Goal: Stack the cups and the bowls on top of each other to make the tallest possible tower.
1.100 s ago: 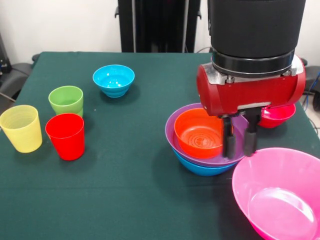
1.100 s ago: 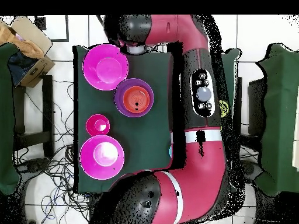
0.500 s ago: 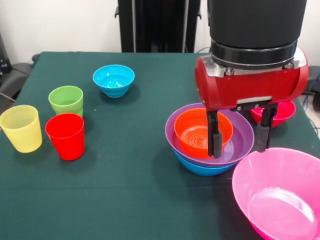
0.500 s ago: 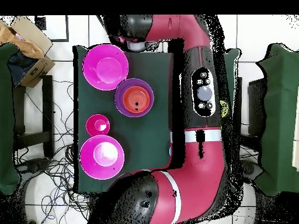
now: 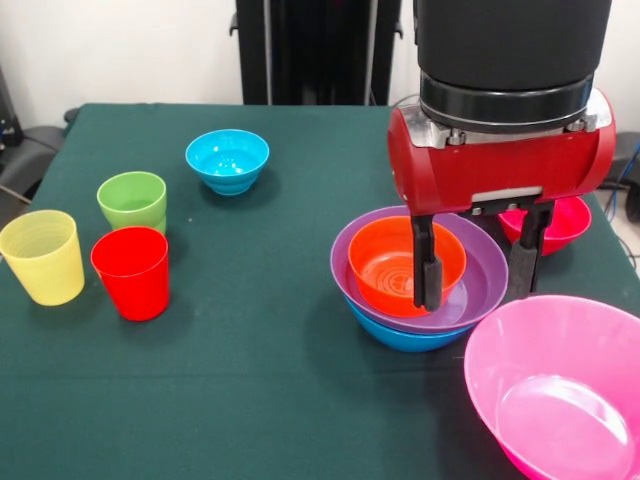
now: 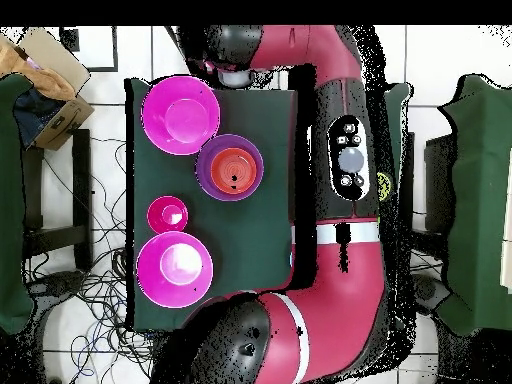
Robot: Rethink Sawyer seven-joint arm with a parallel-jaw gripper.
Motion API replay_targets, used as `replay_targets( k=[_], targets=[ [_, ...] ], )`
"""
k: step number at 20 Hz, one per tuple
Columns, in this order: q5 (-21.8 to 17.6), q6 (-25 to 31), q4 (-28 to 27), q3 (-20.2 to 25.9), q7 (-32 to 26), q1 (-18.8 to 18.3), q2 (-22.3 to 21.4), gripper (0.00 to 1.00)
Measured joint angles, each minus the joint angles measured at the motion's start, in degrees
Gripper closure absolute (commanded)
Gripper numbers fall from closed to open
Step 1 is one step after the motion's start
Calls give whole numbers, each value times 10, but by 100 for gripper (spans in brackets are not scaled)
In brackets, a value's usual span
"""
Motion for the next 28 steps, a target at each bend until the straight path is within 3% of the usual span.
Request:
replay_targets(
  k=[8, 18, 28],
  targets=[
    [0, -12, 1, 0, 0, 0, 9, 0],
    [0, -86, 16, 1, 0, -1, 18, 0],
    [14, -163, 69, 10, 0, -16, 16, 0]
  ],
)
